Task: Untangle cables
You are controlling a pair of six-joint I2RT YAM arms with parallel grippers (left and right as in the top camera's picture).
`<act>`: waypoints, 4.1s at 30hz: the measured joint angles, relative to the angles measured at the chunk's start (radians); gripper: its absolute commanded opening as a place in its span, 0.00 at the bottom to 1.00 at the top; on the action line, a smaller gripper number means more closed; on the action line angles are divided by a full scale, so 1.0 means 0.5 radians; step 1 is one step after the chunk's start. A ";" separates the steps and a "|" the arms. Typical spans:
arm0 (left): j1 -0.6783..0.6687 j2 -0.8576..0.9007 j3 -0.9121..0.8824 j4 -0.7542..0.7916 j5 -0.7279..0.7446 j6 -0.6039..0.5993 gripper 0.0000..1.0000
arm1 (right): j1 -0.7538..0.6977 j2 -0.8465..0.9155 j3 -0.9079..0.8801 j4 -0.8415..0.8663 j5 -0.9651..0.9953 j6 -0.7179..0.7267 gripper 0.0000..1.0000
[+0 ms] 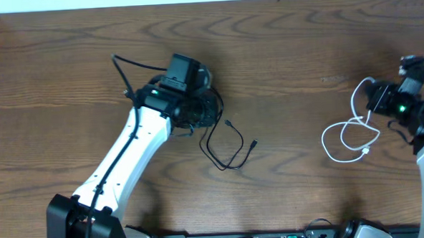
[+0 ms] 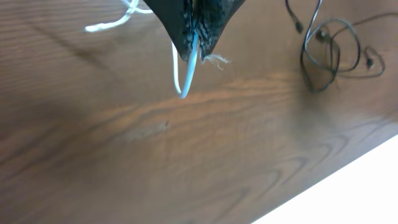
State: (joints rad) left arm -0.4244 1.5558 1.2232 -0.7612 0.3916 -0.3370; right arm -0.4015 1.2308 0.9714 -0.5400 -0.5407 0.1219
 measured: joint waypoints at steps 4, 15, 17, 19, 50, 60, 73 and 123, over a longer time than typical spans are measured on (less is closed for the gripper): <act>-0.086 0.000 0.000 -0.008 -0.012 0.011 0.07 | 0.000 0.000 0.300 -0.114 0.216 -0.018 0.01; -0.150 0.000 0.000 -0.074 -0.177 0.011 0.07 | -0.117 0.146 0.995 -0.430 1.099 -0.072 0.01; -0.150 0.000 0.000 -0.084 -0.189 0.011 0.07 | -0.137 0.185 1.041 -0.414 1.319 -0.072 0.01; -0.150 0.000 0.000 -0.085 -0.201 0.011 0.07 | -0.149 0.204 1.047 -0.386 1.508 -0.072 0.01; -0.150 0.000 0.000 -0.003 -0.208 0.011 0.08 | -0.329 0.603 1.068 -0.362 0.963 0.016 0.58; -0.233 -0.156 0.003 0.336 -0.090 0.202 0.07 | -0.002 0.603 1.054 -0.925 0.195 -0.123 0.64; -0.242 -0.708 0.035 0.330 0.387 0.493 0.08 | 0.731 0.603 0.721 -0.842 -0.027 -0.475 0.78; -0.242 -0.814 0.035 0.331 0.881 0.639 0.07 | 1.714 0.603 -0.055 1.696 -0.988 -0.336 0.01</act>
State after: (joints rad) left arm -0.5453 1.1488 1.2407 -0.5957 0.8322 -0.0177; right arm 0.4557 1.5326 0.9440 0.3080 -1.0348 -0.0463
